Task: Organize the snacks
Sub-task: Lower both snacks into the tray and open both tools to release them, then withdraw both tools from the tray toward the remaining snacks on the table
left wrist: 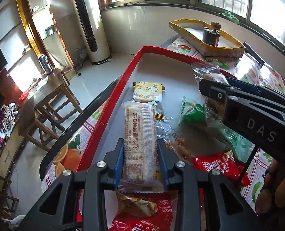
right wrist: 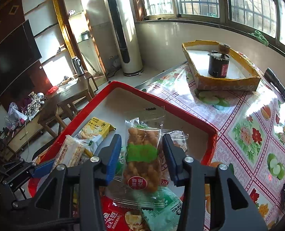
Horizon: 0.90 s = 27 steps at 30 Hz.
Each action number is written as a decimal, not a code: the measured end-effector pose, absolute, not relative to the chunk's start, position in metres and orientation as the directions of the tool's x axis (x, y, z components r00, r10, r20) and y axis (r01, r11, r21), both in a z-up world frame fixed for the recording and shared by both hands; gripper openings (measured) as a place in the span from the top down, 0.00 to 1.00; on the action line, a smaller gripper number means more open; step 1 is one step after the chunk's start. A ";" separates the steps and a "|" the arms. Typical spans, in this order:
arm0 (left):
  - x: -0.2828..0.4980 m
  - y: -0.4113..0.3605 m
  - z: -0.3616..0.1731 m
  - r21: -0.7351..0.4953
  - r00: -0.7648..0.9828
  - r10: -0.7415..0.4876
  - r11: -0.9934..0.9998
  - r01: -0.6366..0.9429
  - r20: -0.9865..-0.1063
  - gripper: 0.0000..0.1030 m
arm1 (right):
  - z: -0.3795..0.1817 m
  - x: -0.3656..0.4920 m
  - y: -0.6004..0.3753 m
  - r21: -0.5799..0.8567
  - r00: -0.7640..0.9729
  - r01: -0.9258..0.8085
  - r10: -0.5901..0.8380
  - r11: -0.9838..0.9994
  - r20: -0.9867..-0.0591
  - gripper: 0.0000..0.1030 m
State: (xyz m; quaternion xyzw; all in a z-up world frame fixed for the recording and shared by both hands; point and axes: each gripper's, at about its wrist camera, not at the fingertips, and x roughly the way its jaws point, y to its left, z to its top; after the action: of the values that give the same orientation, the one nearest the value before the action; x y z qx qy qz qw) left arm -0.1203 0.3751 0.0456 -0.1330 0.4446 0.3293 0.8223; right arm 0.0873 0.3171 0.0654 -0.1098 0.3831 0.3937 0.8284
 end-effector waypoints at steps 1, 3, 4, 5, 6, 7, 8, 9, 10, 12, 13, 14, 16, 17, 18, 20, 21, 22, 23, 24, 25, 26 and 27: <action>-0.120 0.375 0.046 0.071 0.388 0.420 0.749 -0.659 -0.821 0.68 | 0.066 0.087 0.317 0.124 0.392 -0.738 0.571 0.663 -0.721 0.52; -0.121 0.374 0.047 0.064 0.390 0.414 0.748 -0.660 -0.822 0.66 | 0.067 0.085 0.315 0.128 0.392 -0.739 0.576 0.662 -0.717 0.49; -0.122 0.374 0.048 0.061 0.393 0.414 0.748 -0.661 -0.821 0.65 | 0.068 0.085 0.314 0.128 0.393 -0.739 0.578 0.662 -0.716 0.49; -0.123 0.374 0.050 0.059 0.396 0.415 0.748 -0.661 -0.820 0.63 | 0.069 0.084 0.312 0.129 0.394 -0.738 0.579 0.662 -0.714 0.49; -0.124 0.373 0.051 0.058 0.398 0.417 0.747 -0.662 -0.817 0.63 | 0.070 0.083 0.311 0.130 0.395 -0.738 0.581 0.662 -0.712 0.48; -0.124 0.372 0.053 0.057 0.400 0.418 0.747 -0.663 -0.815 0.62 | 0.072 0.082 0.310 0.131 0.396 -0.738 0.582 0.662 -0.711 0.48; -0.125 0.371 0.054 0.055 0.405 0.418 0.747 -0.663 -0.813 0.61 | 0.073 0.082 0.309 0.130 0.398 -0.737 0.582 0.663 -0.709 0.48; -0.126 0.370 0.056 0.052 0.408 0.419 0.747 -0.663 -0.811 0.60 | 0.074 0.082 0.307 0.130 0.400 -0.737 0.583 0.664 -0.707 0.48; -0.126 0.369 0.058 0.052 0.411 0.421 0.747 -0.663 -0.809 0.59 | 0.076 0.081 0.305 0.132 0.402 -0.735 0.585 0.665 -0.704 0.48; -0.125 0.366 0.062 0.049 0.420 0.424 0.749 -0.661 -0.803 0.58 | 0.079 0.080 0.300 0.135 0.408 -0.733 0.590 0.666 -0.697 0.47; -0.125 0.365 0.064 0.047 0.425 0.424 0.750 -0.660 -0.800 0.56 | 0.081 0.079 0.296 0.136 0.413 -0.731 0.592 0.669 -0.692 0.46; -0.126 0.363 0.066 0.046 0.430 0.426 0.750 -0.659 -0.796 0.55 | 0.083 0.078 0.293 0.139 0.416 -0.728 0.594 0.672 -0.688 0.45; -0.125 0.359 0.069 0.042 0.437 0.428 0.751 -0.659 -0.791 0.51 | 0.086 0.076 0.285 0.142 0.425 -0.722 0.596 0.677 -0.681 0.44; -0.125 0.357 0.070 0.041 0.440 0.426 0.754 -0.656 -0.791 0.50 | 0.087 0.076 0.281 0.141 0.431 -0.718 0.594 0.682 -0.679 0.43; -0.124 0.355 0.071 0.041 0.442 0.426 0.756 -0.654 -0.789 0.50 | 0.087 0.075 0.276 0.145 0.434 -0.713 0.594 0.686 -0.677 0.43; -0.123 0.351 0.074 0.040 0.449 0.424 0.761 -0.647 -0.787 0.50 | 0.087 0.075 0.265 0.152 0.441 -0.701 0.591 0.697 -0.675 0.42; -0.122 0.348 0.075 0.039 0.452 0.422 0.764 -0.644 -0.786 0.50 | 0.086 0.075 0.259 0.155 0.445 -0.694 0.588 0.703 -0.676 0.42; -0.121 0.345 0.076 0.036 0.457 0.418 0.767 -0.640 -0.785 0.49 | 0.086 0.075 0.253 0.157 0.449 -0.686 0.584 0.710 -0.676 0.42; -0.119 0.342 0.078 0.034 0.462 0.414 0.773 -0.634 -0.784 0.49 | 0.085 0.076 0.245 0.161 0.454 -0.676 0.579 0.719 -0.677 0.41; -0.117 0.338 0.079 0.034 0.466 0.412 0.777 -0.629 -0.783 0.48 | 0.084 0.075 0.238 0.166 0.457 -0.666 0.575 0.727 -0.678 0.41; -0.115 0.334 0.080 0.034 0.471 0.409 0.782 -0.622 -0.782 0.46 | 0.083 0.075 0.229 0.169 0.462 -0.658 0.571 0.733 -0.679 0.40; -0.113 0.329 0.081 0.034 0.478 0.405 0.790 -0.613 -0.779 0.46 | 0.082 0.075 0.220 0.169 0.469 -0.648 0.565 0.742 -0.679 0.38; -0.111 0.324 0.082 0.036 0.485 0.401 0.798 -0.602 -0.777 0.46 | 0.080 0.075 0.209 0.172 0.477 -0.636 0.559 0.752 -0.679 0.37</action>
State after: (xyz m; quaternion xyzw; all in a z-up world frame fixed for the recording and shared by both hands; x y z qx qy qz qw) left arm -0.1106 0.3238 0.0820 -0.1214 0.4136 0.2937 0.8532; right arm 0.0745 0.2094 0.0804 -0.0517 0.3745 0.3485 0.8577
